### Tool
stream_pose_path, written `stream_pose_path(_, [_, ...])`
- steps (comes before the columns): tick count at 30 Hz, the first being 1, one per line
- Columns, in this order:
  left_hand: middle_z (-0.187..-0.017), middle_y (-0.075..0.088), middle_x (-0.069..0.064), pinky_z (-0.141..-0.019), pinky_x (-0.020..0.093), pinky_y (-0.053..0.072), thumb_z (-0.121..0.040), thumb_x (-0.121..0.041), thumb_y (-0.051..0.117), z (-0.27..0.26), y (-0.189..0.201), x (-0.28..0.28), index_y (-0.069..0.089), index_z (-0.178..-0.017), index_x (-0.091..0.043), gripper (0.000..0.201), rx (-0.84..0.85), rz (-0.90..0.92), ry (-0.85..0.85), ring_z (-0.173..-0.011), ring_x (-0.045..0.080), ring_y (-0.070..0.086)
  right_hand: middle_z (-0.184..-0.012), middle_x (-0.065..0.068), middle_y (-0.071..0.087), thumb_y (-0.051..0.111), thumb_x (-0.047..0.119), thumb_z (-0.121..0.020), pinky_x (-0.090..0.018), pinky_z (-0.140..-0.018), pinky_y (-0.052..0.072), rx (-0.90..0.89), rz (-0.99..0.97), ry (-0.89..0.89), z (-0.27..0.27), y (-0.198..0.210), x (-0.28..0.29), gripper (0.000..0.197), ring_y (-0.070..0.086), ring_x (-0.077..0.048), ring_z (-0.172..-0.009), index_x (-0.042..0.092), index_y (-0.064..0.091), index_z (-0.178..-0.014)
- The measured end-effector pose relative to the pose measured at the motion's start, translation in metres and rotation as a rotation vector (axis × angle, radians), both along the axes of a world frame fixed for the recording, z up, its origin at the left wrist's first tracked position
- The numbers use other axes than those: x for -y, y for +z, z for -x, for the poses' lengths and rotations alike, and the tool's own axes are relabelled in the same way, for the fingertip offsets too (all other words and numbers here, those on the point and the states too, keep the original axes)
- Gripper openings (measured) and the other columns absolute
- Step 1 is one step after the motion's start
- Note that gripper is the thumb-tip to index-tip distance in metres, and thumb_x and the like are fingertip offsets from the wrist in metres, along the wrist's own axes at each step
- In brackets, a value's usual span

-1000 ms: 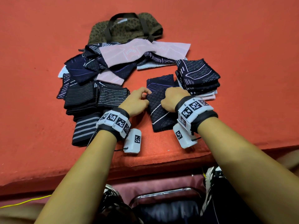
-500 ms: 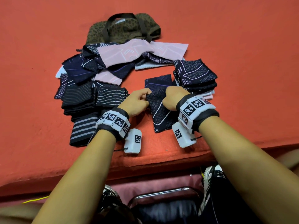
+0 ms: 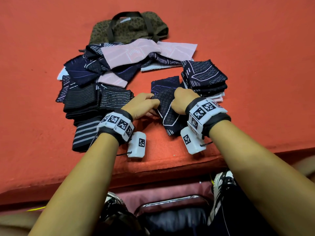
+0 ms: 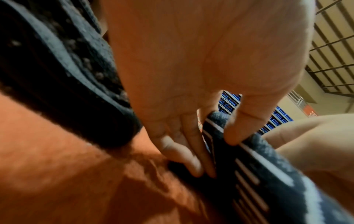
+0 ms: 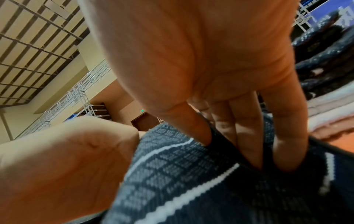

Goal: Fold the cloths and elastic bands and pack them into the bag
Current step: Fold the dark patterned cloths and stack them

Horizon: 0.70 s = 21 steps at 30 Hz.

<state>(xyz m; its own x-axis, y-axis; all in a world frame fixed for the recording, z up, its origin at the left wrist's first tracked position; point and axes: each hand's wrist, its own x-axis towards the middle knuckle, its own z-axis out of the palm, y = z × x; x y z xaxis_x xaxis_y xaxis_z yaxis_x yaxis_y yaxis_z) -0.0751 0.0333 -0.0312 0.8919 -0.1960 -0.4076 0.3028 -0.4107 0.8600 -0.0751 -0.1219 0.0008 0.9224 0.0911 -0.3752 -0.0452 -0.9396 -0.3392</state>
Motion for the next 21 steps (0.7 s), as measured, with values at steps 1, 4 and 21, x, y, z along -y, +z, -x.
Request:
stream_pose_path(1, [-0.086, 0.071, 0.013, -0.069, 0.034, 0.061, -0.091, -0.008, 0.05, -0.001, -0.002, -0.001, 0.059, -0.095, -0.008, 0.01, -0.022, -0.004, 0.02, -0.07, 0.024, 0.071, -0.117, -0.019, 0.06, 0.046, 0.014, -0.095, -0.032, -0.073, 0.041, -0.003, 0.012, 0.008, 0.0, 0.001, 0.0, 0.022, 0.058, -0.034, -0.098, 0.001, 0.053, -0.112])
stream_pose_path(4, [-0.079, 0.071, 0.008, -0.072, 0.039, 0.062, -0.091, -0.017, 0.059, -0.001, -0.008, -0.006, 0.062, -0.088, -0.012, 0.007, -0.012, -0.065, 0.03, -0.063, 0.019, 0.067, -0.102, -0.013, 0.059, 0.047, 0.014, -0.092, -0.032, -0.072, 0.043, -0.009, 0.047, 0.045, 0.001, 0.002, -0.001, 0.008, 0.056, -0.032, -0.089, 0.007, 0.052, -0.093])
stream_pose_path(21, [-0.088, 0.073, 0.017, -0.072, 0.04, 0.061, -0.095, -0.015, 0.064, 0.004, -0.009, -0.004, 0.045, -0.112, -0.011, 0.026, -0.057, 0.072, 0.029, -0.067, 0.023, 0.072, -0.127, -0.019, 0.056, 0.056, 0.013, -0.091, -0.036, -0.08, 0.045, 0.001, 0.167, -0.067, -0.002, -0.003, 0.002, 0.033, 0.056, -0.038, -0.114, 0.001, 0.055, -0.121])
